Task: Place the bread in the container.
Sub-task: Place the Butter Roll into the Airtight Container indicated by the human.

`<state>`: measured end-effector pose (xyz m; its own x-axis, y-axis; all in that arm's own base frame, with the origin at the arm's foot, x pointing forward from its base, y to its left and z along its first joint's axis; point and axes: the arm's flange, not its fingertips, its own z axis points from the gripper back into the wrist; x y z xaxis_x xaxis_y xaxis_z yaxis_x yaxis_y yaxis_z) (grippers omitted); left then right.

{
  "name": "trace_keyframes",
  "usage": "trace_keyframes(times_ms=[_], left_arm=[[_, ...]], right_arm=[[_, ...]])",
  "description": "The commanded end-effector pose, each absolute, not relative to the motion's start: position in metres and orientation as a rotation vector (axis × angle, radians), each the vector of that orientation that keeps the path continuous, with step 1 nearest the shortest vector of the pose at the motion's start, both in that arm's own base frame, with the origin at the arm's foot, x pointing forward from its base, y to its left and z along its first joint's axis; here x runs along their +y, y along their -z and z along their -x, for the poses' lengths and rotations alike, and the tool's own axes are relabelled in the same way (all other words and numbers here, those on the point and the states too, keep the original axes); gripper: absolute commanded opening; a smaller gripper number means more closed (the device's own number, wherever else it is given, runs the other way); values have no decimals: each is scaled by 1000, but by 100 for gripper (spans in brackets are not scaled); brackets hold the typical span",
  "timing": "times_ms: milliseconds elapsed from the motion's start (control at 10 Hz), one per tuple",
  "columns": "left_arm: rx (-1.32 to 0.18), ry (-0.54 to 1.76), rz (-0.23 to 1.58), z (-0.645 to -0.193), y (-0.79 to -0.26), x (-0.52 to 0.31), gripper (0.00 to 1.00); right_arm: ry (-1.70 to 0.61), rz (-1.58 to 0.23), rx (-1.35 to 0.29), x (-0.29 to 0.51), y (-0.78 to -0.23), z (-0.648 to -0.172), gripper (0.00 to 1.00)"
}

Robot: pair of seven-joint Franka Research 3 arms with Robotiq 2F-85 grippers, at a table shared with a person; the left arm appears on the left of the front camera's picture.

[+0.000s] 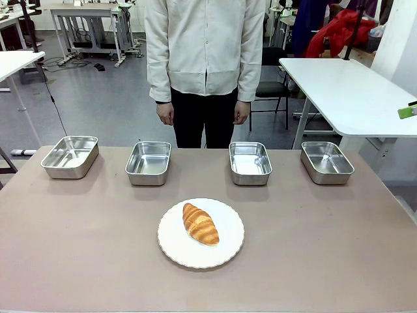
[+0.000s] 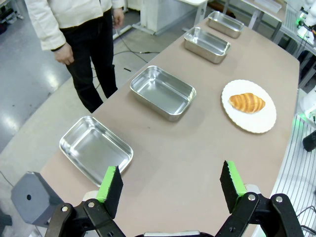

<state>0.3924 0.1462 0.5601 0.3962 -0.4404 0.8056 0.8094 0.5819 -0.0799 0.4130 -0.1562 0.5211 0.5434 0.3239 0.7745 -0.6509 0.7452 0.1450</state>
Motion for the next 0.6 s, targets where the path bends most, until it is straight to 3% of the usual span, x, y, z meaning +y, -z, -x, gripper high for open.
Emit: trace_keyframes(times_ms=[0, 500], left_arm=[[-844, 844, 520, -392, -561, 145, 100], [-844, 844, 520, -392, -561, 145, 100]], right_arm=[[-611, -457, -828, -155, -522, -415, 100], [-611, -457, -828, -155, -522, -415, 100]])
